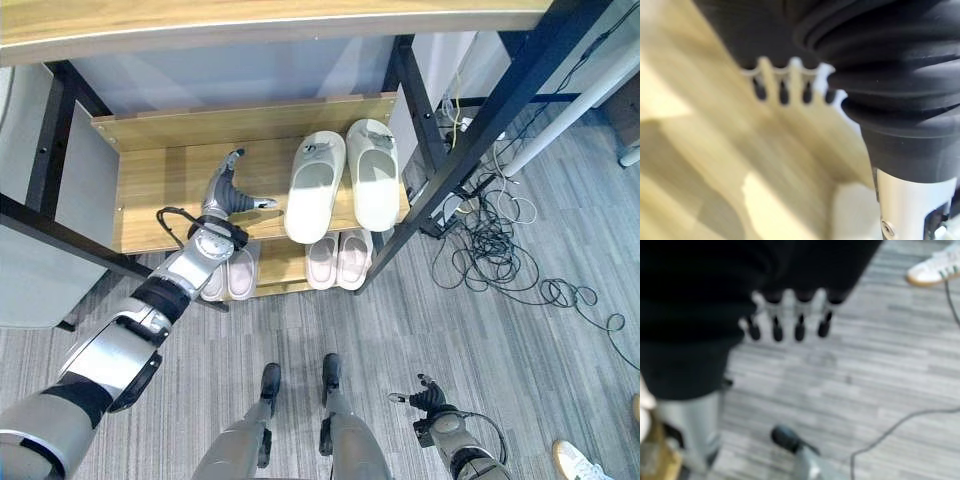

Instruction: Arrange the slippers neatly on the shoe rack.

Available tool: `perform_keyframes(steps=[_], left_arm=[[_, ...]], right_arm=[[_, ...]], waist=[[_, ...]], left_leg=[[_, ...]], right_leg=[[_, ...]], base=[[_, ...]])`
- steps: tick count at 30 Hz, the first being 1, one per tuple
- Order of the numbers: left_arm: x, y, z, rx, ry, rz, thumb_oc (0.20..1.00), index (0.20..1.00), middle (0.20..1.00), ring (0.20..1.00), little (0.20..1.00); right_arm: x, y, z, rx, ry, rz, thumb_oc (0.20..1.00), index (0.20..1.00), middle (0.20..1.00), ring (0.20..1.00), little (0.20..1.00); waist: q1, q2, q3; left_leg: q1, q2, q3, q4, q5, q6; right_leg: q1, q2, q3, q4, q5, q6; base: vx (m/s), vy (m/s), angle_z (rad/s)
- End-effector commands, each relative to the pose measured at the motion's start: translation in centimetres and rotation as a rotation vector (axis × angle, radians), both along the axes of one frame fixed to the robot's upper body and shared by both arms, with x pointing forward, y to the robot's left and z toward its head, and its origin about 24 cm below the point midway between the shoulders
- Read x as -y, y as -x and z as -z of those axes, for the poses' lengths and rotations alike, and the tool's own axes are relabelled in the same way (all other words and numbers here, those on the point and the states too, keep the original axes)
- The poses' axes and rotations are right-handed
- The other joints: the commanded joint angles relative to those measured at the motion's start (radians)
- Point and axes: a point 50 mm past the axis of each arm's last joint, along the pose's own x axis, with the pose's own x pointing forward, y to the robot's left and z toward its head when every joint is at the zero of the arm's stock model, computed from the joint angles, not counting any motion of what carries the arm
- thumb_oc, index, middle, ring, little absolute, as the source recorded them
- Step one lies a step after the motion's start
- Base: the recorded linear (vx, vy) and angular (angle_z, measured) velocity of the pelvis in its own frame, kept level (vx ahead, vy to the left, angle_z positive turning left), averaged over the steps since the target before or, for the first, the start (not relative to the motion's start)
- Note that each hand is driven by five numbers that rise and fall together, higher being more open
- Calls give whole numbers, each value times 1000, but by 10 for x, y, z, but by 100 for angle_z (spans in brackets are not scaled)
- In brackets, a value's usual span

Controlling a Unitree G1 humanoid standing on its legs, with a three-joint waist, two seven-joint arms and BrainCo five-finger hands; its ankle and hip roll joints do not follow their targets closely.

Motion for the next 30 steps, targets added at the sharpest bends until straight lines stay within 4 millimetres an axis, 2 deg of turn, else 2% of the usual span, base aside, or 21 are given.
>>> perform_keyframes(steps=[1, 6, 13, 22, 30], left_arm=[[-4, -6, -49, 198, -84, -29, 1000, 1000, 1000, 1000, 1000], [-5, -4, -48, 215, -151, -33, 1000, 1000, 1000, 1000, 1000], [17, 3, -28, 186, -177, 36, 1000, 1000, 1000, 1000, 1000], [46, 7, -9, 122, -82, 112, 1000, 1000, 1000, 1000, 1000], [60, 11, 0, 79, -16, 158, 1000, 1000, 1000, 1000, 1000]], right_arm=[[1, -7, -6, 51, 2, -9, 1000, 1000, 1000, 1000, 1000], [0, -8, -7, 59, 5, -22, 1000, 1000, 1000, 1000, 1000], [-1, -7, -6, 63, -6, -2, 1000, 1000, 1000, 1000, 1000], [1, -6, -5, 56, 3, 5, 1000, 1000, 1000, 1000, 1000], [2, -8, -6, 54, 9, 5, 1000, 1000, 1000, 1000, 1000]], waist=[[13, 20, 62], [10, 13, 66], [8, 8, 74], [2, 7, 84], [0, 12, 83]], left_leg=[[-33, 50, -29, 15, -59, -5], [-35, 53, -29, 19, -59, -4], [-35, 52, -25, 21, -61, -3], [-39, 52, -25, 32, -62, -2], [-39, 54, -24, 35, -60, -1]], right_leg=[[28, -58, 14, 67, -137, 67], [26, -57, 15, 71, -138, 65], [22, -55, 22, 77, -140, 63], [14, -54, 27, 86, -140, 60], [12, -52, 32, 89, -141, 57]], base=[[0, 0, 0], [0, 0, 0], [-1, 0, 0], [0, 0, 0], [0, 0, 0]])
